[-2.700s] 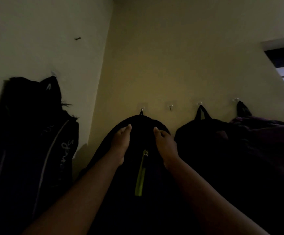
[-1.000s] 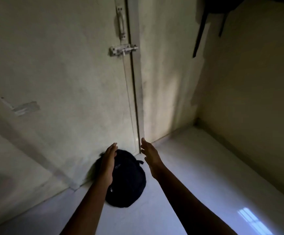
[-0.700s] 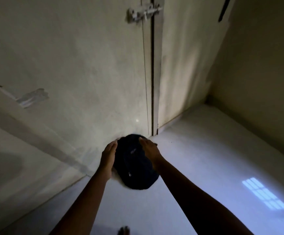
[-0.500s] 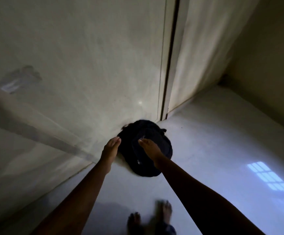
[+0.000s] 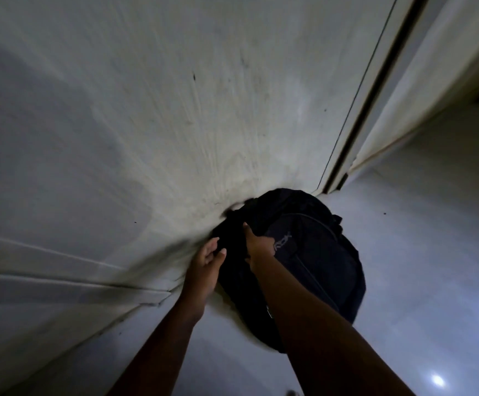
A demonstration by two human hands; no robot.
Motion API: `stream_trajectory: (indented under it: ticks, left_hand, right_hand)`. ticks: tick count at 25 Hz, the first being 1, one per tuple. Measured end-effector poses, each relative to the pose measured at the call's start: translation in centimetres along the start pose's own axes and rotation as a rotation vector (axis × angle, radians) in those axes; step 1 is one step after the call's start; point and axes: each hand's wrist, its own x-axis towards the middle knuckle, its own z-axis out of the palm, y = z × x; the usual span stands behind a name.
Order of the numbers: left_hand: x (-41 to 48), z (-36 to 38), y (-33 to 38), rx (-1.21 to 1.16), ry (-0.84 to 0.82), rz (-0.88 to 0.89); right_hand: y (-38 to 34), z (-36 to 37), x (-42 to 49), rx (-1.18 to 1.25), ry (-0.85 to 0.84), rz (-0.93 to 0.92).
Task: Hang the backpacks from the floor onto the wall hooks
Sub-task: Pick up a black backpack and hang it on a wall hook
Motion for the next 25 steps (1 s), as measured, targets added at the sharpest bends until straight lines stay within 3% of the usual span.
stream_trajectory:
  ticks: [4, 7, 10, 13, 17, 21, 25]
  left_hand:
    - [2.8, -0.1, -2.2, -0.022, 0.053, 0.03]
    - [1.5, -0.3, -1.7, 0.116, 0.043, 0.022]
    - [-3.6, -0.1, 1.8, 0.358, -0.119, 0.013]
    - [-9.3, 0.2, 5.9, 0.399, -0.325, -0.001]
    - [-18.0, -0.5, 11.1, 0.576, -0.209, 0.211]
    - [-24.8, -3.2, 15.6, 0.558, -0.148, 0.433]
    - [-30.6, -6.9, 19.5, 0.621, -0.12, 0.586]
  right_hand:
    - [-0.8, 0.8, 2.5, -0.119, 0.051, -0.103]
    - [-0.4, -1.9, -1.5, -0.009, -0.03, -0.182]
    - [-0.8, -7.4, -9.6, 0.035, -0.144, -0.204]
    - [-1.3, -12.3, -17.9, 0.149, -0.191, -0.158]
    - [-1.9, -17.5, -28.7, 0.116, -0.232, -0.138]
    - [-3.1, -21.4, -37.4, 0.164, -0.09, -0.261]
    - [-3.0, -23.4, -46.8, 0.202, -0.106, -0.377]
